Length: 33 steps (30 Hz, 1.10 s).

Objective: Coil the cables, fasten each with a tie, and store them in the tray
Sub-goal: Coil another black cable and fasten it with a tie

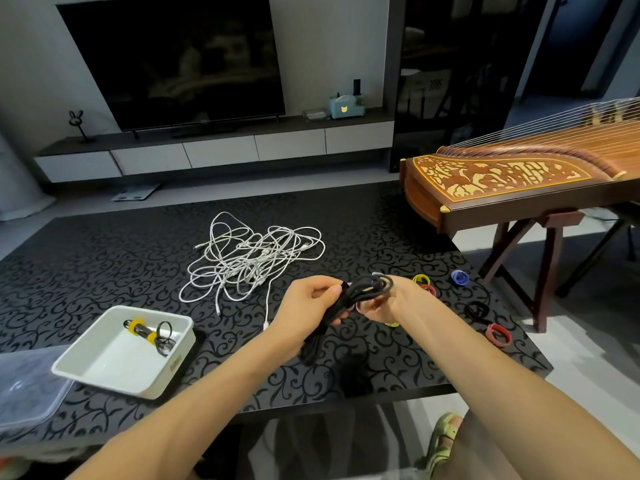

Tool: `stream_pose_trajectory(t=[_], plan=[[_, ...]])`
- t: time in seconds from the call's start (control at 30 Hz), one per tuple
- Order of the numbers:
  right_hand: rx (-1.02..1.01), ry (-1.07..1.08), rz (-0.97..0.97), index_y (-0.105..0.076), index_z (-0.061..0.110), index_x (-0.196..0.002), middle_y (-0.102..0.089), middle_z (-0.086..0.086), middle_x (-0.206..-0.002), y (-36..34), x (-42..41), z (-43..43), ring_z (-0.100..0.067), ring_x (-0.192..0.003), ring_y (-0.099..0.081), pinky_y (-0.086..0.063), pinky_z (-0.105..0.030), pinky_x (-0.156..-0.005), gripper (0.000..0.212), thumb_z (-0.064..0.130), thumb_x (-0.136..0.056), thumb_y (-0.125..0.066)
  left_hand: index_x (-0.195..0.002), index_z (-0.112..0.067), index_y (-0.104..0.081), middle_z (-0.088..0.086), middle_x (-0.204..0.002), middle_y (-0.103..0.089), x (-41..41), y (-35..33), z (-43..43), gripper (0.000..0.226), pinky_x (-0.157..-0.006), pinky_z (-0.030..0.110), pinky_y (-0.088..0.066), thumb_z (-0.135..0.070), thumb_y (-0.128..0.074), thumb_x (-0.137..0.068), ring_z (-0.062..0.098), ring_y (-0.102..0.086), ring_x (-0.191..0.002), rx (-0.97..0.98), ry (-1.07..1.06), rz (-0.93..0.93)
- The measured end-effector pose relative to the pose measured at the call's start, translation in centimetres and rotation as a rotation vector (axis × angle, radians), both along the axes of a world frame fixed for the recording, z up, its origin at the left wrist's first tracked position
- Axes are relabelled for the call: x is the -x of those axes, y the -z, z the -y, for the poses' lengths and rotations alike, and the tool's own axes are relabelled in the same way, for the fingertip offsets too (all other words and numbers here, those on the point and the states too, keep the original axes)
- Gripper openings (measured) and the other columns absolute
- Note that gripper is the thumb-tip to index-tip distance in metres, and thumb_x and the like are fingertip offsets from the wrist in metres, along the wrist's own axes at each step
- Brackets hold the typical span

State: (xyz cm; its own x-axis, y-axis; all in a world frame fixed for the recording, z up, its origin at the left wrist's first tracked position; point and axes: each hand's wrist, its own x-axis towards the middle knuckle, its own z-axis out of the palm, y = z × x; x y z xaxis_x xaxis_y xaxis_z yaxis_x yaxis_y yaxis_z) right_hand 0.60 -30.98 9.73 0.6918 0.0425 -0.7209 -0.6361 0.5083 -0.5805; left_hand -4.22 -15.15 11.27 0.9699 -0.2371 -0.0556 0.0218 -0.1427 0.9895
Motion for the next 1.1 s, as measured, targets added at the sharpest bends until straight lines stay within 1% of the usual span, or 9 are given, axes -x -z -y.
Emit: stream_pose_trajectory(t=[0.07, 0.17, 0.27, 0.5, 0.67, 0.8, 0.93, 1.03, 1.1], plan=[[-0.048, 0.038, -0.079, -0.038, 0.009, -0.063, -0.034, -0.003, -0.057, 0.2, -0.1, -0.1, -0.011, -0.047, -0.025, -0.025, -0.016, -0.029, 0.037, -0.007, -0.094, -0.028, -0.086, -0.011, -0.072, 0.013, -0.076, -0.072, -0.2, -0.5, -0.1, 0.028, -0.055, 0.021, -0.051, -0.002, -0.047, -0.096, 0.017, -0.067, -0.065, 0.163, -0.004, -0.091], [-0.01, 0.03, -0.059, -0.044, 0.003, -0.07, -0.039, -0.009, -0.066, -0.4, 0.6, -0.2, -0.012, -0.052, -0.028, -0.027, -0.011, -0.028, 0.032, -0.012, -0.094, -0.028, -0.092, -0.002, -0.069, 0.017, -0.078, -0.072, -0.3, -1.2, -0.2, 0.013, -0.056, 0.02, -0.052, 0.002, -0.059, -0.086, 0.018, -0.068, -0.065, 0.312, 0.029, -0.185], [-0.079, -0.029, 0.017, -0.052, -0.002, -0.08, -0.047, -0.014, -0.079, -1.2, 2.1, 0.2, -0.014, -0.058, -0.035, -0.03, -0.011, -0.031, 0.033, -0.015, -0.093, -0.023, -0.088, -0.007, -0.071, 0.015, -0.076, -0.072, 0.0, -1.2, -0.7, 0.018, -0.059, 0.019, -0.053, 0.003, -0.069, -0.073, 0.017, -0.069, -0.065, 0.355, 0.038, -0.179], [-0.222, -0.185, 0.099, -0.058, 0.001, -0.118, -0.051, -0.009, -0.076, -2.5, 5.6, 0.6, -0.012, -0.058, -0.034, -0.029, -0.016, -0.032, 0.044, -0.017, -0.091, -0.028, -0.09, -0.002, -0.071, 0.013, -0.067, -0.069, 0.0, -1.5, -0.5, 0.013, -0.053, 0.017, -0.05, 0.002, -0.059, -0.087, 0.014, -0.062, -0.055, 0.373, -0.055, -0.071], [-0.346, -0.242, 0.094, -0.068, -0.003, -0.093, -0.056, -0.011, -0.055, -3.9, 6.8, 0.5, -0.013, -0.045, -0.041, -0.028, -0.015, -0.032, 0.042, -0.017, -0.087, -0.029, -0.086, -0.001, -0.07, 0.012, -0.063, -0.066, 0.3, -1.9, -0.1, 0.009, -0.053, 0.019, -0.05, 0.002, -0.062, -0.086, 0.015, -0.057, -0.052, 0.313, -0.122, -0.017], [-0.316, -0.237, 0.091, -0.062, 0.0, -0.096, -0.057, -0.012, -0.055, -4.5, 6.7, -0.2, -0.013, -0.039, -0.043, -0.03, -0.016, -0.031, 0.035, -0.015, -0.091, -0.03, -0.08, -0.006, -0.07, 0.009, -0.061, -0.067, 0.6, -2.2, 0.5, 0.007, -0.056, 0.021, -0.05, 0.0, -0.069, -0.082, 0.013, -0.057, -0.05, 0.142, -0.207, 0.155], [-0.267, -0.194, 0.054, -0.054, 0.0, -0.106, -0.053, -0.011, -0.057, -5.4, 6.4, -0.2, -0.014, -0.045, -0.039, -0.028, -0.016, -0.031, 0.03, -0.015, -0.09, -0.034, -0.089, -0.011, -0.074, -0.005, -0.071, -0.07, 1.1, -2.7, 0.5, 0.008, -0.073, 0.019, -0.051, -0.007, -0.072, -0.081, 0.007, -0.065, -0.07, -0.267, -0.202, 0.511], [-0.327, -0.165, 0.004, -0.051, 0.001, -0.102, -0.048, -0.012, -0.061, -5.8, 6.4, 0.2, -0.014, -0.056, -0.032, -0.03, -0.016, -0.031, 0.024, -0.014, -0.088, -0.038, -0.097, -0.004, -0.073, 0.004, -0.09, -0.073, 1.2, -3.3, -0.2, 0.016, -0.079, 0.019, -0.048, -0.003, -0.071, -0.081, 0.016, -0.067, -0.085, -0.454, -0.096, 0.792], [-0.388, -0.151, -0.022, -0.051, 0.0, -0.095, -0.048, -0.013, -0.061, -6.2, 6.4, 0.2, -0.013, -0.058, -0.033, -0.031, -0.016, -0.03, 0.025, -0.016, -0.078, -0.042, -0.098, 0.0, -0.072, 0.01, -0.088, -0.071, 1.3, -3.5, -0.6, 0.019, -0.077, 0.027, -0.049, 0.001, -0.07, -0.079, 0.024, -0.066, -0.083, -0.529, -0.009, 0.95]])
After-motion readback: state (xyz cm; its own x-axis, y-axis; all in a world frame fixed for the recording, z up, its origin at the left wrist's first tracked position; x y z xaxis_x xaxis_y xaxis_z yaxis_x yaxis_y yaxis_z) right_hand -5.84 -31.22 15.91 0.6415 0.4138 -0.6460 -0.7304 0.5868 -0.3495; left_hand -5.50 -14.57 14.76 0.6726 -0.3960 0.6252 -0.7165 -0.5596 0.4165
